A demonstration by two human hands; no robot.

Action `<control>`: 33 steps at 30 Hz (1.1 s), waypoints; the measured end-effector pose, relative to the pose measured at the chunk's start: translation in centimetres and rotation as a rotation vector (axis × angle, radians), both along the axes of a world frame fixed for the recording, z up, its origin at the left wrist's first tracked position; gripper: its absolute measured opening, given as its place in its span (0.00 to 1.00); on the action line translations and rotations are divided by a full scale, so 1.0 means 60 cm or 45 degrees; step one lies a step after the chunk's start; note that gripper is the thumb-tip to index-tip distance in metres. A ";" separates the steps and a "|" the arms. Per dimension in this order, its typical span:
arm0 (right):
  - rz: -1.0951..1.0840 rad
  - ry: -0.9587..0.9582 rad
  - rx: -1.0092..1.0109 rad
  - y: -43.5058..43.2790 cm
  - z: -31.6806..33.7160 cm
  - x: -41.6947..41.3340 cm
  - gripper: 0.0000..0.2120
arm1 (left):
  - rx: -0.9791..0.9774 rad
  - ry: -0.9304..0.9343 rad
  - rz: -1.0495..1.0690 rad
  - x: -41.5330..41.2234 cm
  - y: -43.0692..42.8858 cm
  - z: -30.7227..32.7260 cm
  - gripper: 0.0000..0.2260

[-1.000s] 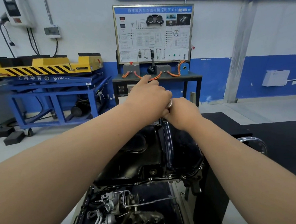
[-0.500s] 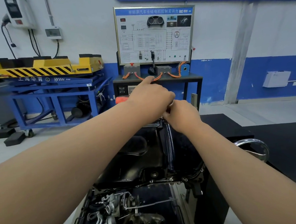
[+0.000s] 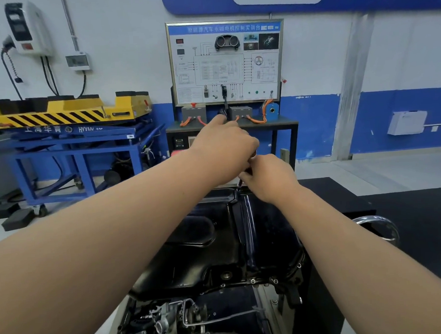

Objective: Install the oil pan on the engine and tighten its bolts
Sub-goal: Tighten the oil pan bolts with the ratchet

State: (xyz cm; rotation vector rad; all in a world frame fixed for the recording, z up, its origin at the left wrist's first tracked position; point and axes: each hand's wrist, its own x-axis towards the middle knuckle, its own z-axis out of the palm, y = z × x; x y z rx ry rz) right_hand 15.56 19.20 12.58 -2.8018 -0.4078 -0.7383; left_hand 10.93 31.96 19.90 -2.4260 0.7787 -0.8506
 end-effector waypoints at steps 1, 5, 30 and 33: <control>0.001 -0.008 0.000 0.002 0.000 -0.002 0.16 | -0.041 0.037 0.037 -0.002 0.001 0.001 0.09; -0.029 0.010 0.018 0.008 0.002 -0.009 0.15 | -0.199 0.126 0.173 -0.015 -0.004 -0.005 0.17; 0.073 0.242 0.410 -0.050 0.057 -0.040 0.10 | -0.003 0.101 -0.020 0.000 -0.015 0.006 0.08; 0.114 0.246 0.434 -0.040 0.070 -0.063 0.11 | -0.425 0.308 0.045 0.000 -0.015 -0.001 0.11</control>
